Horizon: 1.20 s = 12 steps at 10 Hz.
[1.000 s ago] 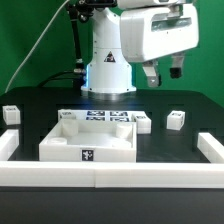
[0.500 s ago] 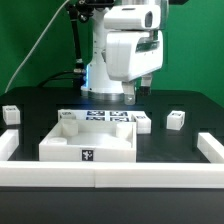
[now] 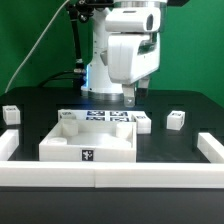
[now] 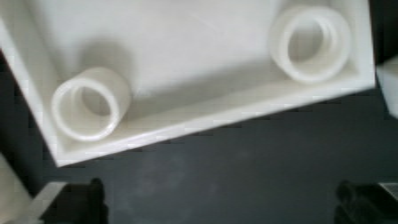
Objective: Assemble one leg
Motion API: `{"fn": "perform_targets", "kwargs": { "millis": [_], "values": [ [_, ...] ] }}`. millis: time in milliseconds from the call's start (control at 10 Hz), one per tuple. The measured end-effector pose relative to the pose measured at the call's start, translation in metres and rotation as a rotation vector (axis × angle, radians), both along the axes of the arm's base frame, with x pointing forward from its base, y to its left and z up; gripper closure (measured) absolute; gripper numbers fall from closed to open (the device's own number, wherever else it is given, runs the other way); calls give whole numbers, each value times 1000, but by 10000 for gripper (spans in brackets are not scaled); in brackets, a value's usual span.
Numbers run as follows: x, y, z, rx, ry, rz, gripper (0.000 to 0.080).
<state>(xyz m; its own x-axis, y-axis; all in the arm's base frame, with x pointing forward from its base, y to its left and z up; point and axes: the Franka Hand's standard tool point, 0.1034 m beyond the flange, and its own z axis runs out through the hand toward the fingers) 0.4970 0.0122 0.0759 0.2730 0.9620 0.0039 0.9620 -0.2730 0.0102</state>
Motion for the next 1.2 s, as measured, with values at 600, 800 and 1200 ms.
{"fn": "perform_targets", "kwargs": {
  "millis": [600, 800, 1200],
  "values": [
    [-7, -18, -11, -16, 26, 113, 150],
    [-15, -24, -21, -12, 1, 160, 150],
    [-34, -46, -45, -3, 30, 151, 150]
  ]
}}
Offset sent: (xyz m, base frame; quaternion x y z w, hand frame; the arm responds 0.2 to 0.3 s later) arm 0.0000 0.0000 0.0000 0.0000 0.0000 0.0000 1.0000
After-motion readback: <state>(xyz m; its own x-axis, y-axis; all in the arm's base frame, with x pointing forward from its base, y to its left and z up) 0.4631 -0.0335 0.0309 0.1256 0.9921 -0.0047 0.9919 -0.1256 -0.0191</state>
